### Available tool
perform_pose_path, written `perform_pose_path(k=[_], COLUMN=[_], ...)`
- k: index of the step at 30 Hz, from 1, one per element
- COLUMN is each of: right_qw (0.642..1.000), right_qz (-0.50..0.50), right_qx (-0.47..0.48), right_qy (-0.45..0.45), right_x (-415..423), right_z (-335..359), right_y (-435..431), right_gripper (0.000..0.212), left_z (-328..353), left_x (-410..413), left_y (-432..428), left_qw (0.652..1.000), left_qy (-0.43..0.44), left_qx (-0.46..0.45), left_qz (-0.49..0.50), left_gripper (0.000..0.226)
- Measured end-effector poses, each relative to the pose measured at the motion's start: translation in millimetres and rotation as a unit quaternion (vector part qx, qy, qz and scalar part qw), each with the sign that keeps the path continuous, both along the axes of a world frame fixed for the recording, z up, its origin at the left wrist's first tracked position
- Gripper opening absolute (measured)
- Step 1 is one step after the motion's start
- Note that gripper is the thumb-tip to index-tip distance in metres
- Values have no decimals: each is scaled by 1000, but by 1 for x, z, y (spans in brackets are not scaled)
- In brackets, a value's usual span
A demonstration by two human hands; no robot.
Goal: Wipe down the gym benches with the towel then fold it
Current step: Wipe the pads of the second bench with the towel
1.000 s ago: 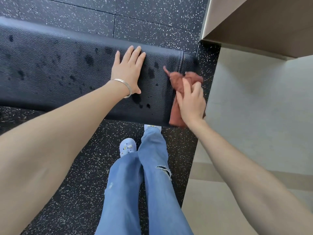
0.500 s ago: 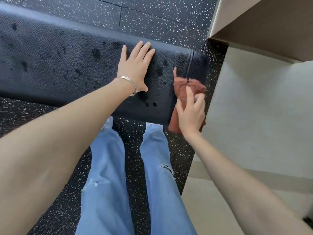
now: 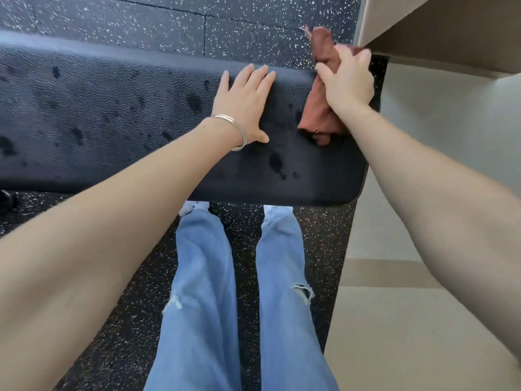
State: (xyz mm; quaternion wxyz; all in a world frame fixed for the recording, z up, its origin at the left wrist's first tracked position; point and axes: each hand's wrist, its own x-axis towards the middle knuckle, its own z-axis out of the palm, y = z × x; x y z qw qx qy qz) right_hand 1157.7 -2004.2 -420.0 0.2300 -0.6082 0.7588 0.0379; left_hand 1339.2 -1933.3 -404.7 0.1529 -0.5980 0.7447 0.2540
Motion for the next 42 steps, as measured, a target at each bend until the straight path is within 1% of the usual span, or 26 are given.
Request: perform_pose_path(k=[2, 4, 7, 9, 12, 13, 14, 16, 17, 18, 19, 20, 22, 23, 24, 27, 29, 30, 31, 33, 35, 36, 37, 38, 40, 42], right_qw=[1000, 999, 998, 997, 997, 996, 992, 969, 956, 950, 952, 963, 987, 991, 991, 989, 986, 986, 989, 989, 978, 973, 973, 979, 990, 978], right_qz=[-30, -40, -6, -2, 25, -2, -64, -216, -264, -287, -280, -242, -101, -36, 8, 78, 119, 116, 89, -10, -132, -165, -166, -128, 19, 155], right_qx=[3, -18, -59, -73, -72, -79, -84, -72, -61, -53, -51, -52, -67, -77, -85, -105, -99, -91, -84, -83, -95, -102, -110, -118, -122, -132], right_qy=[9, 19, 13, 5, 29, 47, 67, 98, 109, 112, 110, 108, 108, 105, 99, 66, 70, 76, 86, 119, 130, 125, 119, 109, 75, 45], right_x=[11, 23, 46, 54, 38, 27, 19, 17, 24, 35, 49, 64, 90, 99, 103, 90, 61, 44, 29, 16, 25, 35, 46, 57, 73, 79], right_z=[-2, -2, -4, -2, 0, -1, -1, -2, -3, -3, -3, -3, -6, -6, -5, -1, 3, 5, 5, 1, -7, -10, -11, -10, -6, -2], right_y=[-6, 6, 31, 34, 37, 39, 40, 40, 36, 31, 26, 23, 25, 31, 40, 83, 114, 123, 124, 107, 78, 67, 60, 59, 79, 115], right_gripper=[46, 46, 44, 43, 41, 41, 41, 41, 41, 40, 39, 37, 36, 36, 37, 39, 40, 40, 41, 42, 44, 45, 45, 45, 43, 41], left_z=[-1, -1, -1, -2, -2, -3, -2, -2, -2, -3, -4, -6, -7, -6, -5, -2, -2, -2, -2, -2, -3, -4, -5, -4, -2, 0], left_x=[20, 40, 68, 81, 92, 94, 95, 96, 97, 97, 98, 99, 98, 97, 96, 93, 92, 91, 89, 85, 82, 81, 79, 78, 74, 73], left_y=[-4, -6, -8, -9, -10, -11, -11, -11, -10, -10, -9, -8, -4, -3, -2, 3, 7, 10, 12, 16, 18, 18, 19, 19, 19, 18], left_qw=[1000, 1000, 1000, 999, 999, 999, 999, 999, 998, 998, 998, 998, 998, 998, 998, 998, 998, 998, 998, 997, 997, 997, 997, 997, 998, 998], left_qy=[-6, -13, -25, -32, -34, -35, -33, -29, -28, -30, -31, -32, -36, -39, -40, -50, -58, -59, -59, -60, -64, -66, -69, -70, -67, -63], left_qx=[-3, -6, -6, -4, -2, -3, -2, 1, 2, 3, 4, 5, 6, 6, 8, 12, 10, 5, 1, -4, -7, -9, -9, -9, -8, -10], left_qz=[10, 11, 6, -3, -23, -30, -36, -45, -48, -49, -49, -49, -49, -49, -48, -33, -33, -34, -37, -41, -37, -31, -27, -23, -10, 2], left_gripper=[113, 112, 111, 110, 108, 108, 109, 111, 113, 115, 117, 118, 121, 121, 122, 124, 124, 124, 124, 124, 125, 126, 127, 127, 127, 125])
